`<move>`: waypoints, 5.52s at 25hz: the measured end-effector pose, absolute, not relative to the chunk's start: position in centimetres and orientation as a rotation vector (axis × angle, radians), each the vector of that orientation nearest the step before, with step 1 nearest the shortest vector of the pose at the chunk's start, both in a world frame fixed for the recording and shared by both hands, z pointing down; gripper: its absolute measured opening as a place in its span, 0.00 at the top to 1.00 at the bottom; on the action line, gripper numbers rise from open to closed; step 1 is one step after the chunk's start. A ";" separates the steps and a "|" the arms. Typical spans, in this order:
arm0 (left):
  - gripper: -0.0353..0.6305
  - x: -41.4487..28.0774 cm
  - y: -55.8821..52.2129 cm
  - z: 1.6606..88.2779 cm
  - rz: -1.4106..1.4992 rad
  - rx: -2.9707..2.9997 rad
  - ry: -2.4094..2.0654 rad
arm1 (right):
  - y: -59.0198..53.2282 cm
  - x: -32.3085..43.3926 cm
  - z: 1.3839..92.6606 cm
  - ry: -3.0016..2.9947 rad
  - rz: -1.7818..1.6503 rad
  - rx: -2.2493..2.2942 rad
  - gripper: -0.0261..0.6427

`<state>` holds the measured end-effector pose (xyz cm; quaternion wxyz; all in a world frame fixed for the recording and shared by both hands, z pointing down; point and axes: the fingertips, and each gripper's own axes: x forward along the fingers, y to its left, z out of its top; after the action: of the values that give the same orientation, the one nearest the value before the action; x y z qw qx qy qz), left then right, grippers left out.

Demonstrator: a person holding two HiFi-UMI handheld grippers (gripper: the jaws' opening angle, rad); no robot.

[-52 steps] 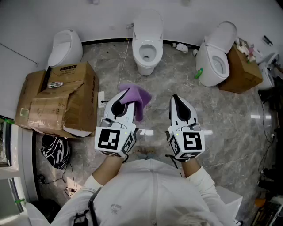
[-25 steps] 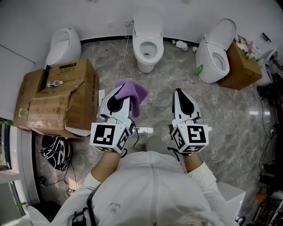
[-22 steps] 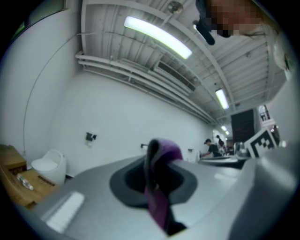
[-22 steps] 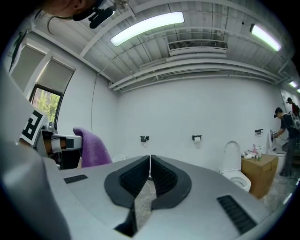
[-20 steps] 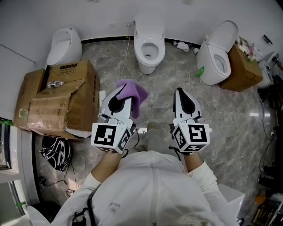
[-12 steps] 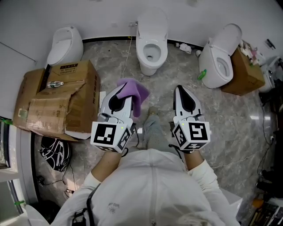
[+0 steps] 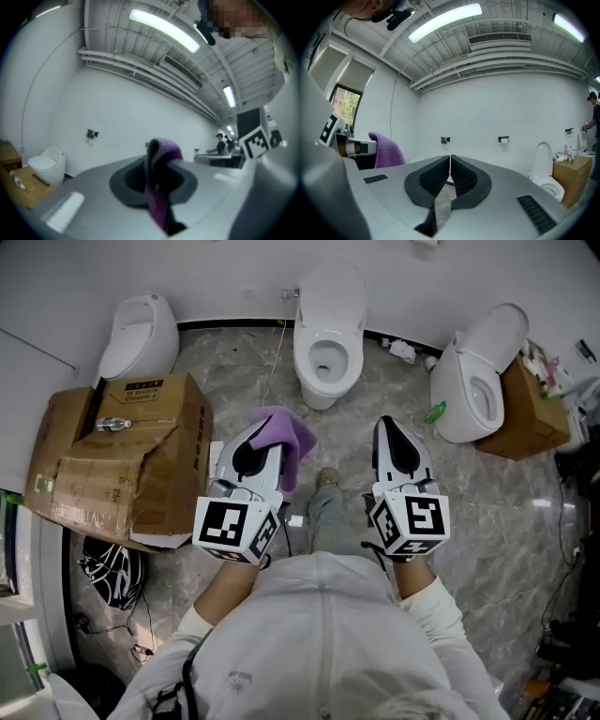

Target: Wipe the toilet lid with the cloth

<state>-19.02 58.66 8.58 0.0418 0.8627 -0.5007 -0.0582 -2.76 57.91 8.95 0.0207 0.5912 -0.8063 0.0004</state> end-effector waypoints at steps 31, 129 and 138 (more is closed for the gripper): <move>0.93 -10.0 18.1 7.5 -0.161 2.517 -1.714 | 16.8 9.9 10.1 -2.539 0.108 1.705 0.93; 0.93 3.3 -41.1 37.9 0.082 2.429 -1.908 | -23.4 16.1 33.8 -2.279 0.437 1.806 0.94; 0.93 15.8 -38.9 40.0 0.165 2.820 -1.519 | -23.0 18.1 35.3 -2.232 0.478 1.825 0.94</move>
<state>15.78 -38.88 39.99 -0.0328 0.8787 -0.4735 0.0514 18.14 -23.02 35.33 0.1096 0.6207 -0.7591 0.1626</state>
